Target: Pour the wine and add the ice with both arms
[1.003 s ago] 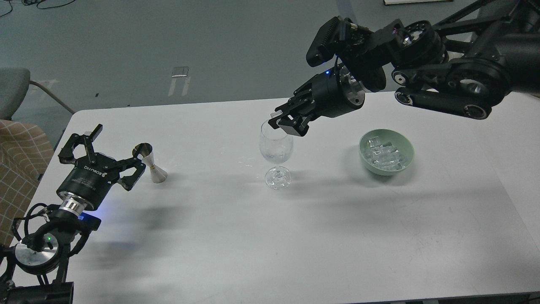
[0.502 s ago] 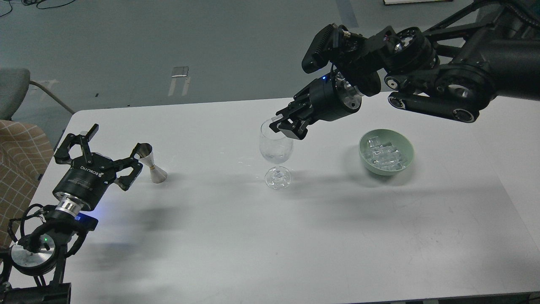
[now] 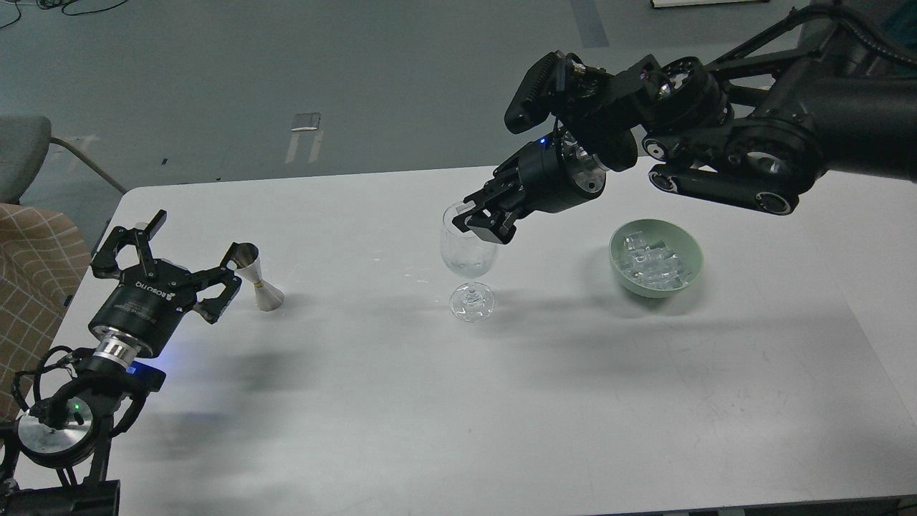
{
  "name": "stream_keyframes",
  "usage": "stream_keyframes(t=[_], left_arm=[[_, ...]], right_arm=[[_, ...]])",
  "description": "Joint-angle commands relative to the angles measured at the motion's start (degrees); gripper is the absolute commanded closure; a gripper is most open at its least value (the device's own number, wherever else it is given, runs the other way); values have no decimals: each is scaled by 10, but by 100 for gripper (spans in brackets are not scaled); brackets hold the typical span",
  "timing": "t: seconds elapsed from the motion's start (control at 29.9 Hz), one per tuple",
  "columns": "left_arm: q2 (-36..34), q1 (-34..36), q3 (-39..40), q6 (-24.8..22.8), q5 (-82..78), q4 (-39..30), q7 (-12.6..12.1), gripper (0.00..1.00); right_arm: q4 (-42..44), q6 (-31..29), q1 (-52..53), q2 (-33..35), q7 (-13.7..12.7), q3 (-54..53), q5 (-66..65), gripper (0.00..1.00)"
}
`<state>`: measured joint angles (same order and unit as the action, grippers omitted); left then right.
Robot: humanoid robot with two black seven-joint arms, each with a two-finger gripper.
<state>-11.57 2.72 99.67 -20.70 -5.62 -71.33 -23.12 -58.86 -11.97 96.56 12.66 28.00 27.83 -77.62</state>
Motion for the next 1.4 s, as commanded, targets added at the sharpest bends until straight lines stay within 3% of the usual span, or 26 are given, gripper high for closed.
stream_keyframes(t=[0.0,0.37,0.5,0.54,0.84,1.14,1.24,1.37], left_arm=[[1,0,0,0,0,0,0,2],[-1,0,3,0,0,0,-1,2],[-3,2,4,-1,1,2,-4,2],[-6,3,8,-1,1,4,-4,2],[-74,4,10,-4,1,10,-5,2],[-187,40,30,-25,-11,45,4,2],[-217,80,31,-26,-26,51,18,2],[-247,163,25,-26,-97,72,75,2]], right_arm=[[0,0,2,1,0,0,5,58],[1,10,10,5,0,-9,14,49],[29,16,13,7,0,-45,92,9],[32,16,11,7,0,-52,112,6],[91,52,-24,7,0,-134,272,4],[117,92,-119,33,0,-293,300,0],[140,102,-158,29,0,-364,311,0],[169,102,-209,22,0,-472,336,0]])
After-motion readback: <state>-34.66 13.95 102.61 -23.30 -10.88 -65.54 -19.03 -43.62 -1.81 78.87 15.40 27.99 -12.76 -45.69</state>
